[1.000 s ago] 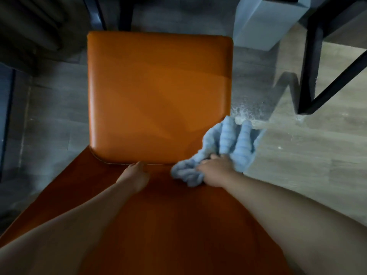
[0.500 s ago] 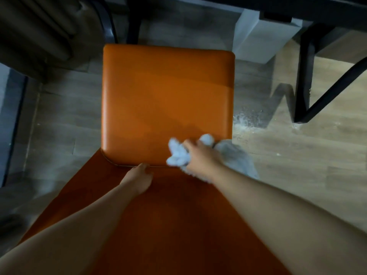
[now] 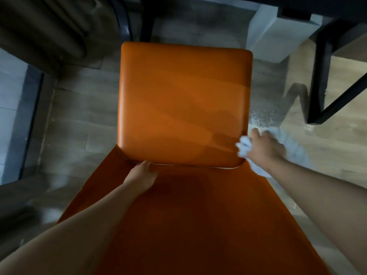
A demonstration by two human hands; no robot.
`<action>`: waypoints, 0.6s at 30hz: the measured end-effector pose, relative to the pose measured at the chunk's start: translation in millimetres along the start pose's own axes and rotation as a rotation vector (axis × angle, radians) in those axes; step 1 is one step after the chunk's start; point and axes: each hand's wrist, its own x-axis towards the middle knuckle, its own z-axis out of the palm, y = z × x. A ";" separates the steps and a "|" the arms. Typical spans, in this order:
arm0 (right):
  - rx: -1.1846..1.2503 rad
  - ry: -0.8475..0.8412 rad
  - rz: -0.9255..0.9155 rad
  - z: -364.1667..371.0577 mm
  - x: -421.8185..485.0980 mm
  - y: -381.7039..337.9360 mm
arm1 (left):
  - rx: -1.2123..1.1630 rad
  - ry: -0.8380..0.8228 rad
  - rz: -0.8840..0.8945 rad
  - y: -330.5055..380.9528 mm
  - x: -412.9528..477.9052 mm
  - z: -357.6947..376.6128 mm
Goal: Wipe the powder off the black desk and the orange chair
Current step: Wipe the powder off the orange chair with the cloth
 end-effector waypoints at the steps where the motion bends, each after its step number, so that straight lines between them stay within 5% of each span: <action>1: 0.112 0.034 -0.097 -2.2 -4.9 -19.5 | -0.007 0.008 0.004 -2.1 1.1 -1.8; 4: 0.531 -0.038 -0.274 -5.1 -29.5 -92.7 | -0.057 0.034 -0.033 -8.0 2.1 -9.5; 7: 0.884 -0.226 -0.164 11.1 -49.5 -139.6 | -0.066 0.108 -0.018 -16.9 3.1 -16.5; 12: 0.045 -0.374 -0.241 31.3 -40.3 -111.0 | -0.105 0.091 -0.025 -31.1 4.4 -23.2; 16: 0.340 -0.542 -0.321 31.4 -53.0 -117.1 | -0.120 0.124 -0.003 -36.2 8.1 -27.3; 18: 0.404 -0.616 -0.517 43.8 -83.2 -151.5 | -0.068 0.135 0.030 -38.0 8.2 -30.6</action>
